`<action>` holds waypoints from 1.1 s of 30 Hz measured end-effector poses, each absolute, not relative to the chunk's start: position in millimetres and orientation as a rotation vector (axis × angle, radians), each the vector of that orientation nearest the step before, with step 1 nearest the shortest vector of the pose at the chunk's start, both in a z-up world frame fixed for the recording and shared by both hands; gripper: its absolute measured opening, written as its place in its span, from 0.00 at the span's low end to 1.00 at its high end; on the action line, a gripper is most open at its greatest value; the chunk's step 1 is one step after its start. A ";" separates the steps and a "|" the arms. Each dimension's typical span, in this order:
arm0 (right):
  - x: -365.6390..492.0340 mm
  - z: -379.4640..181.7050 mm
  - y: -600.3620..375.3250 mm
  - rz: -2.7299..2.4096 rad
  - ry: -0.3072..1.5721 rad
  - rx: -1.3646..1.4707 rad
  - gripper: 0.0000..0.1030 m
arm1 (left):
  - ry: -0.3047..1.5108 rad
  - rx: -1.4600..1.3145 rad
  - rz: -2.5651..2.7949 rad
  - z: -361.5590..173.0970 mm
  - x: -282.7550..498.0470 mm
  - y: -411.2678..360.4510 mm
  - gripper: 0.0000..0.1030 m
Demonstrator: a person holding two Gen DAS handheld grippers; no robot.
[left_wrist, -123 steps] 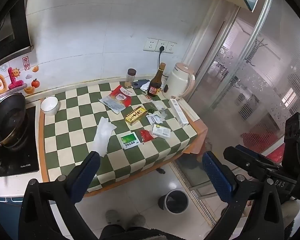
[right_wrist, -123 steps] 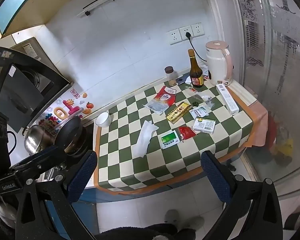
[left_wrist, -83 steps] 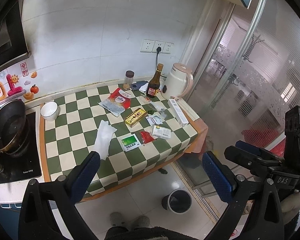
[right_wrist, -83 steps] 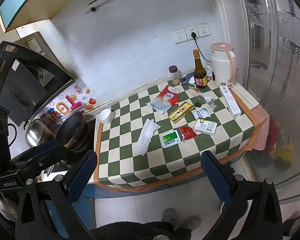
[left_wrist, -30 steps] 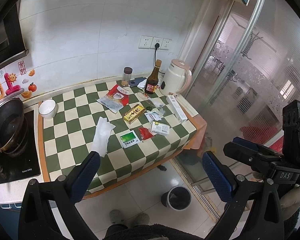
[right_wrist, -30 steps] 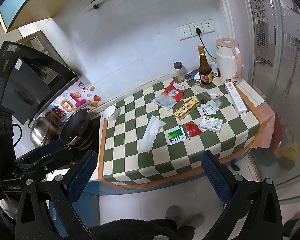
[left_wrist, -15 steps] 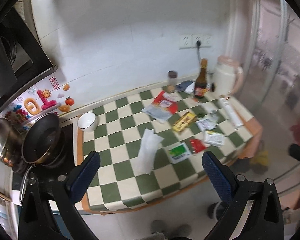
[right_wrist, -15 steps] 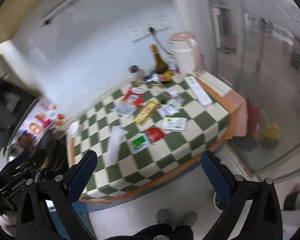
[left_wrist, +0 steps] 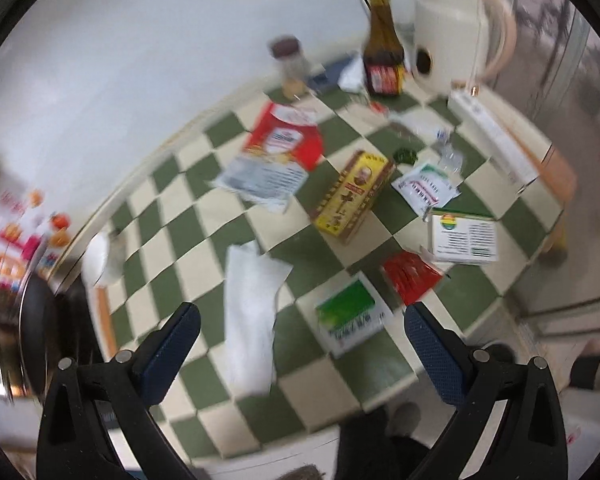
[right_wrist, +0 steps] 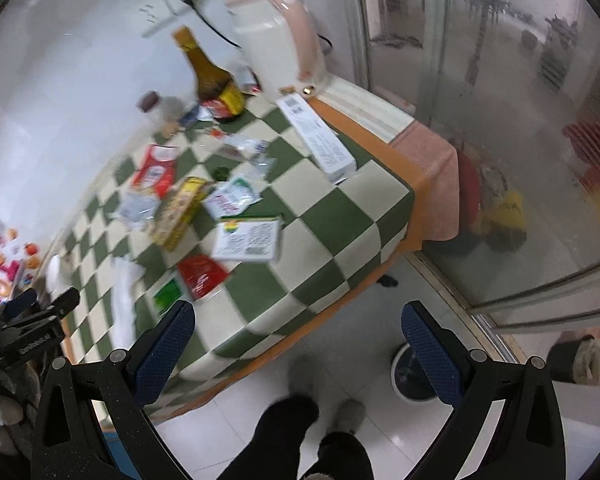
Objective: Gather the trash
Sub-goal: 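Grasp the yellow spice box with the left tool while the right tool grasps the white long box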
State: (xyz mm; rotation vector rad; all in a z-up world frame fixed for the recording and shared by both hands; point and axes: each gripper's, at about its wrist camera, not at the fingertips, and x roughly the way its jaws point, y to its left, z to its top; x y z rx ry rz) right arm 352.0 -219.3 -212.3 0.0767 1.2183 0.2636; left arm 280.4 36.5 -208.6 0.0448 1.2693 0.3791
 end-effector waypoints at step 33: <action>566.8 -398.9 -139.0 0.107 1.586 -0.083 0.54 | 1.530 -0.009 0.144 -327.1 439.3 88.8 0.59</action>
